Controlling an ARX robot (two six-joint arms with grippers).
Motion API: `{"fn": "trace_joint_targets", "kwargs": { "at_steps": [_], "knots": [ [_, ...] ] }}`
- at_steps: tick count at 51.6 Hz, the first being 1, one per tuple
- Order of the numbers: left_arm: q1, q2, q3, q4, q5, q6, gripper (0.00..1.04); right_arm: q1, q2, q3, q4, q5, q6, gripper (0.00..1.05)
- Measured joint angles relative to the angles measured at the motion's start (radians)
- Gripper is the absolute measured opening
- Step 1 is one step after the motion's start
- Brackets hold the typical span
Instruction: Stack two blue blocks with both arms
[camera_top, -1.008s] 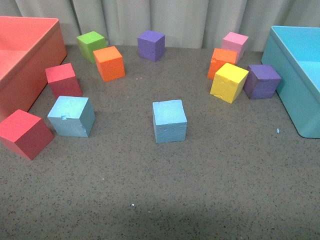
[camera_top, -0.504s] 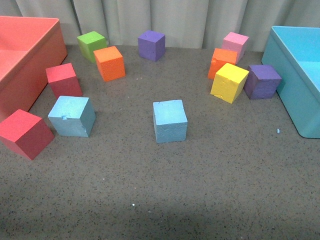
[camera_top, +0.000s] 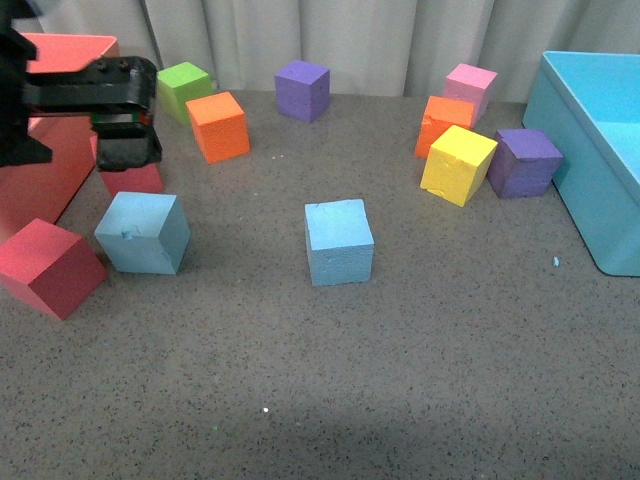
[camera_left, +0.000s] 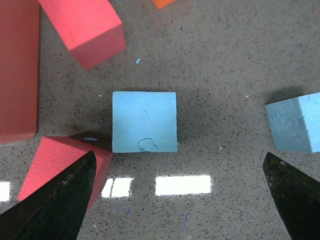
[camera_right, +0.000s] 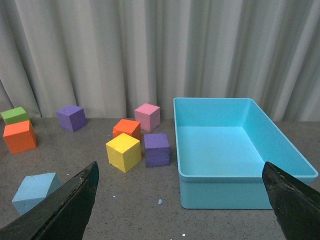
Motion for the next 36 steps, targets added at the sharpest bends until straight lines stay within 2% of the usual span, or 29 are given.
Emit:
{"fn": "trace_joint_targets", "kwargs": {
  "at_steps": [9,24,36],
  "knots": [
    [-0.012,0.169,0.145,-0.089,-0.023,-0.018,0.98,0.000,0.000,0.000,0.000,0.000,0.000,0.95],
    [-0.006,0.319,0.271,-0.180,-0.077,-0.034,0.98,0.000,0.000,0.000,0.000,0.000,0.000,0.95],
    [0.021,0.409,0.356,-0.236,-0.056,-0.076,0.98,0.000,0.000,0.000,0.000,0.000,0.000,0.95]
  ]
}}
